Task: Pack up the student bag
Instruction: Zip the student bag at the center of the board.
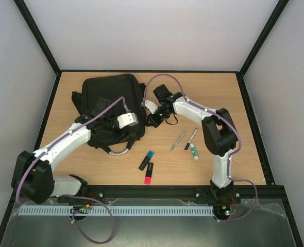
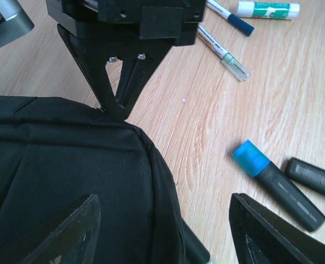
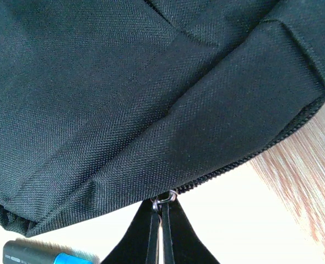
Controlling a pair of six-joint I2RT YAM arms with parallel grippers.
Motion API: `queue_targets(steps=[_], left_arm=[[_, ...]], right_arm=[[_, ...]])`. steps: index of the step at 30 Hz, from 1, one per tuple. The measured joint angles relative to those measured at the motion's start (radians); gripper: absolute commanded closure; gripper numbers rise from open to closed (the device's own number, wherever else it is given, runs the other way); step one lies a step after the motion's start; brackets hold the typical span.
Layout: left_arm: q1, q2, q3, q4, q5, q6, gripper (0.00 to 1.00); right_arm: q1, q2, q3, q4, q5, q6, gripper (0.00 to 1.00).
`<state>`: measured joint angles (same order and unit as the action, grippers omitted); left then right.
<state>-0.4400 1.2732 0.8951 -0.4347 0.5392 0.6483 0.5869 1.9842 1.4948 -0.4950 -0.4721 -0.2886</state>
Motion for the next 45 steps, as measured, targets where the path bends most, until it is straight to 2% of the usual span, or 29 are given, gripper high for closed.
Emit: queue_targets(steps=[8,11,13,17,20,22,29,35,40,45], left_arm=[[-0.068,0.16,0.02,0.136,-0.031,-0.089,0.28],[-0.09,0.201,0.029,0.172,-0.061,-0.093,0.31],[-0.101,0.213,0.029,0.192,-0.09,-0.094,0.41],[-0.109,0.23,0.026,0.24,-0.158,-0.113,0.72],[-0.11,0.235,0.026,0.249,-0.176,-0.126,0.91],[-0.117,0.235,0.026,0.249,-0.177,-0.126,0.97],[-0.111,0.224,0.026,0.229,-0.173,-0.113,0.98],[-0.091,0.121,0.005,0.155,-0.145,-0.024,0.98],[-0.087,0.033,-0.062,0.106,-0.136,0.06,0.98],[-0.086,0.031,-0.065,0.084,-0.131,0.079,0.98]], right_arm=[[0.0,0.0,0.0,0.0,-0.016,0.009,0.99],[0.0,0.0,0.0,0.0,-0.019,0.011,0.99],[0.0,0.0,0.0,0.0,-0.021,0.013,0.99],[0.0,0.0,0.0,0.0,-0.02,0.013,0.99],[0.0,0.0,0.0,-0.001,-0.021,0.013,0.99],[0.0,0.0,0.0,-0.002,-0.021,0.013,0.99],[-0.01,0.0,0.0,-0.008,-0.022,0.011,0.99],[-0.033,0.006,0.006,-0.014,-0.037,0.008,0.99],[-0.035,0.063,0.064,-0.019,-0.043,0.006,0.99],[-0.035,0.111,0.109,-0.031,-0.034,0.009,0.99]])
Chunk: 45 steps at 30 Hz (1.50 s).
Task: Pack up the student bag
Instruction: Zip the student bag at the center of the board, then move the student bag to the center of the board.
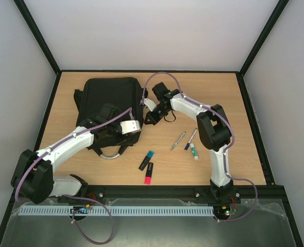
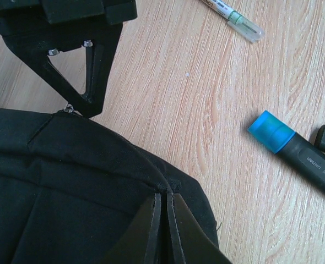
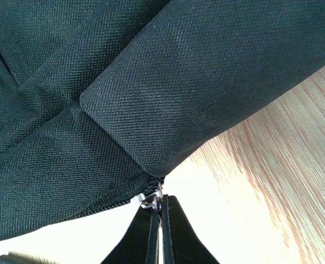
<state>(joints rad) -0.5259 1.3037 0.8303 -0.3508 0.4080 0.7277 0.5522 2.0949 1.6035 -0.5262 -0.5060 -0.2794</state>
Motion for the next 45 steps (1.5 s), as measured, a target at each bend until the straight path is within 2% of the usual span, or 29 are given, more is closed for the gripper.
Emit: queue_targets(steps=[3,4,6,9,10,11,12,14,15,19,23,27,35,37,42,45], left_arm=[[0.001,0.0,0.0,0.0,0.0,0.002,0.96],[0.001,0.0,0.0,0.0,0.0,0.002,0.9],[0.001,0.0,0.002,-0.002,-0.002,-0.002,0.69],[0.006,0.003,0.037,-0.071,0.005,-0.036,0.47],[0.01,0.007,0.059,-0.094,0.011,-0.06,0.29],[0.014,0.009,0.076,-0.103,0.016,-0.07,0.04],[0.024,0.009,0.093,-0.109,0.023,-0.087,0.01],[0.047,0.0,0.122,-0.105,0.028,-0.14,0.01],[0.055,-0.008,0.131,-0.102,0.023,-0.176,0.01],[0.068,0.005,0.229,-0.175,-0.002,-0.278,0.01],[0.077,0.108,0.447,-0.271,0.009,-0.404,0.01],[0.129,0.178,0.595,-0.276,0.058,-0.546,0.01],[0.206,0.181,0.618,-0.155,0.066,-0.776,0.01],[0.217,0.187,0.653,-0.145,0.045,-0.873,0.01],[0.244,0.238,0.901,-0.134,-0.028,-1.161,0.01],[0.277,0.238,1.0,-0.131,-0.019,-1.305,0.01]], right_arm=[[0.001,0.006,0.011,-0.011,0.01,0.004,0.97],[0.002,0.007,0.013,-0.014,0.014,0.007,0.96],[0.003,0.008,0.016,-0.018,0.02,0.012,0.95],[-0.002,0.008,0.024,-0.01,0.064,0.019,0.89],[-0.006,0.005,0.024,-0.008,0.073,0.019,0.83],[-0.013,0.0,0.024,-0.008,0.082,0.021,0.75],[-0.018,-0.008,0.024,-0.008,0.091,0.024,0.67],[-0.024,-0.033,0.018,-0.005,0.111,0.033,0.51],[-0.028,-0.057,0.01,-0.004,0.121,0.027,0.46],[-0.037,-0.167,-0.013,-0.012,0.165,0.023,0.38],[-0.041,-0.257,-0.018,-0.03,0.203,0.026,0.35],[-0.042,-0.288,-0.019,-0.056,0.237,0.026,0.35],[-0.041,-0.309,-0.052,-0.182,0.248,-0.038,0.35],[-0.041,-0.313,-0.052,-0.204,0.243,-0.047,0.35],[-0.039,-0.324,-0.048,-0.219,0.228,-0.05,0.35],[-0.037,-0.324,-0.055,-0.212,0.21,-0.045,0.35]])
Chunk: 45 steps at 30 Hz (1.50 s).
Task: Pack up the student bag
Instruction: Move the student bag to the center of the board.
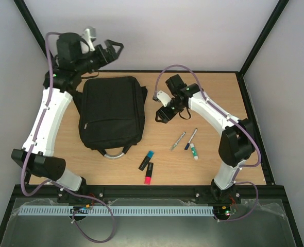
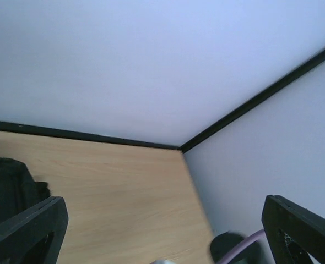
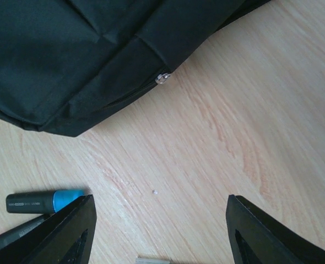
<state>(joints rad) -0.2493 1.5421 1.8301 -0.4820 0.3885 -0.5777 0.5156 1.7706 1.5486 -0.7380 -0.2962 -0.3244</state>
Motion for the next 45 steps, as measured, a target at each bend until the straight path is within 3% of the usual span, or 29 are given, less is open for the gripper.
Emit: queue_targets(steps=[6,10,29,34,38,45], left_arm=[[0.156,-0.014,-0.005,0.037,0.177,-0.298,0.01],[0.192,-0.009,-0.014,0.048,0.261,-0.407,0.01],[0.315,-0.121,-0.142,0.148,0.391,-0.572,0.01],[0.341,-0.132,-0.179,0.175,0.327,-0.374,0.01],[0.374,-0.166,-0.332,0.161,0.332,-0.098,0.01],[0.429,-0.211,-0.508,-0.029,0.302,0.417,0.01]], right_arm=[[0.031,0.0,-0.093,0.023,-0.024,-0.01,0.37],[0.056,0.0,-0.18,0.027,-0.029,-0.016,0.37],[0.171,0.026,-0.109,0.058,-0.036,-0.015,0.37],[0.214,0.077,-0.032,0.06,-0.042,-0.007,0.38],[0.233,0.108,0.045,0.058,-0.045,-0.005,0.38],[0.238,0.109,0.126,0.062,-0.051,-0.006,0.38]])
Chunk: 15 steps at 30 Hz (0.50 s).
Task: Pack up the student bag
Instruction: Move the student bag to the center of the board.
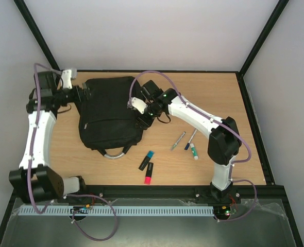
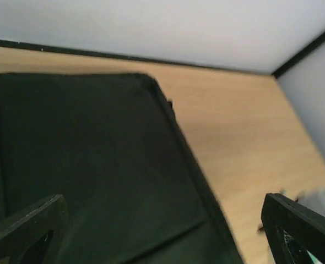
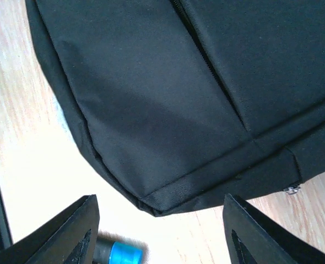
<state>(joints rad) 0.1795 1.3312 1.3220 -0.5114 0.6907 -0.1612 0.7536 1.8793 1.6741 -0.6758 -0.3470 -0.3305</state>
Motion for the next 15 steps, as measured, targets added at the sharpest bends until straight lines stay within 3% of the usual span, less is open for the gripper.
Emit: queue_targets(steps=[4,9,12,15], left_arm=[[-0.027,-0.185,-0.147,-0.039,-0.05,0.175,0.01],[-0.052,-0.42,-0.245,0.028,-0.152,0.209,0.01],[-0.043,-0.477,-0.339,0.057,-0.251,0.178,0.01],[0.008,-0.441,-0.434,0.064,-0.266,0.195,0.01]], right_arm=[[-0.002,-0.026,-0.043,0.016,0.021,-0.012,0.38],[-0.034,-0.127,-0.183,0.046,0.033,-0.047,0.38],[-0.048,-0.191,-0.281,0.079,0.043,-0.077,0.38],[-0.056,-0.222,-0.348,0.097,0.054,-0.094,0.38]])
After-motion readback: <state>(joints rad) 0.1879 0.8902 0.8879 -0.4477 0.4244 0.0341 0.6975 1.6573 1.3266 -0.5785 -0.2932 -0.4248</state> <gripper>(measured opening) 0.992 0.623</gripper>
